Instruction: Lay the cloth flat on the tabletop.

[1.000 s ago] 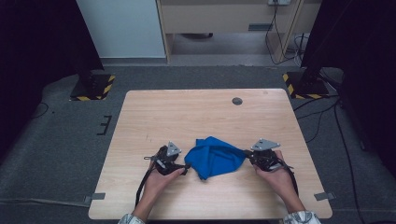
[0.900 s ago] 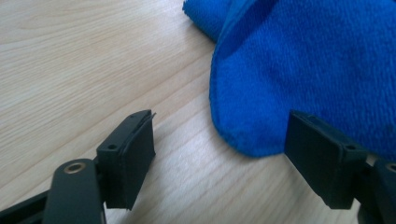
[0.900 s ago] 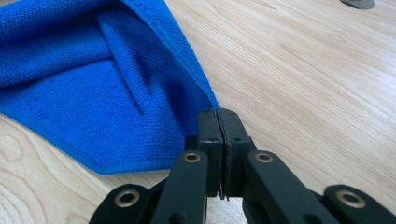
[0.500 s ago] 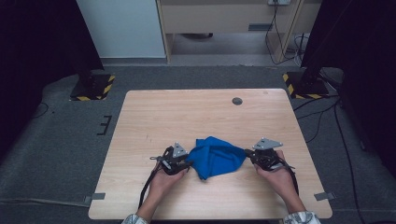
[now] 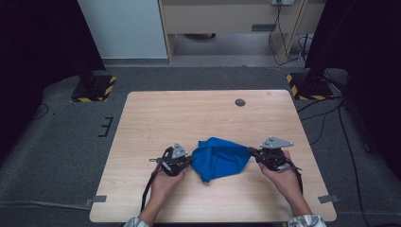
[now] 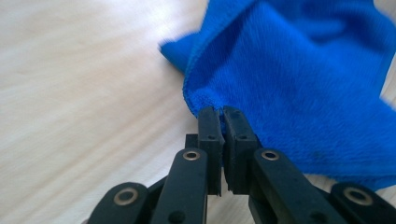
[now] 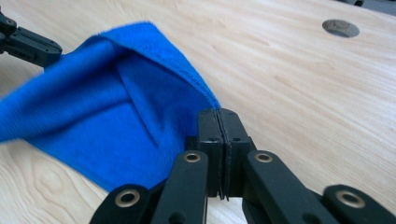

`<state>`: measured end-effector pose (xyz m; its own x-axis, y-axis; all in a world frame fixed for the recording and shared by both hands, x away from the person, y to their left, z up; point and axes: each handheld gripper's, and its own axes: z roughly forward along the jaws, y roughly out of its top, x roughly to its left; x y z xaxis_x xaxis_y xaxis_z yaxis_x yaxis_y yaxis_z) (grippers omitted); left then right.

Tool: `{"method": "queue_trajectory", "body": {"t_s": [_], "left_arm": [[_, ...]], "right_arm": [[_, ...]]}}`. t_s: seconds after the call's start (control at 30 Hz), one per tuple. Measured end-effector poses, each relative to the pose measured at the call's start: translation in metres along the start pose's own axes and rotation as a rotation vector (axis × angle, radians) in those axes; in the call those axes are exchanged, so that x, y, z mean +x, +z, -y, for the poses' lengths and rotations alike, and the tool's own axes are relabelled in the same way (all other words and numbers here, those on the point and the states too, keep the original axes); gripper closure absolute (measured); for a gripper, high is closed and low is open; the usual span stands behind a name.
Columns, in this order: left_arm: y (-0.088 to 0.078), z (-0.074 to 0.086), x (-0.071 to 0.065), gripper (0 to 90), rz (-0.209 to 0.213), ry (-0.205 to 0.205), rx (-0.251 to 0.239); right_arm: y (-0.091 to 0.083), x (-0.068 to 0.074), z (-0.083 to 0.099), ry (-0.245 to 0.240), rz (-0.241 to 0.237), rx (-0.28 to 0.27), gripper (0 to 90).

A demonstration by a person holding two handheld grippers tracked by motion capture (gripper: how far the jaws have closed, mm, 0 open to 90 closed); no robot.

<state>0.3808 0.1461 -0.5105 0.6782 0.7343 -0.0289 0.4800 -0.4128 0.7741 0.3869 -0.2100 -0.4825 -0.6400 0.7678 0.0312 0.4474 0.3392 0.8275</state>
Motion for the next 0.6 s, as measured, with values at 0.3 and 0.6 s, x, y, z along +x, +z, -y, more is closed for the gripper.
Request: {"method": "queue_trajectory", "body": {"t_s": [0.3,0.6], "left_arm": [[-0.022,-0.013,0.013,86.5,0.003,-0.047,-0.088],[-0.034,-0.047,0.018,86.6,-0.015,-0.019,-0.119]], "right_arm": [[0.002,0.003,-0.017,0.022,-0.032,-0.042,89.0],[-0.010,-0.009,-0.034,0.042,-0.020,-0.072,89.1]]}}
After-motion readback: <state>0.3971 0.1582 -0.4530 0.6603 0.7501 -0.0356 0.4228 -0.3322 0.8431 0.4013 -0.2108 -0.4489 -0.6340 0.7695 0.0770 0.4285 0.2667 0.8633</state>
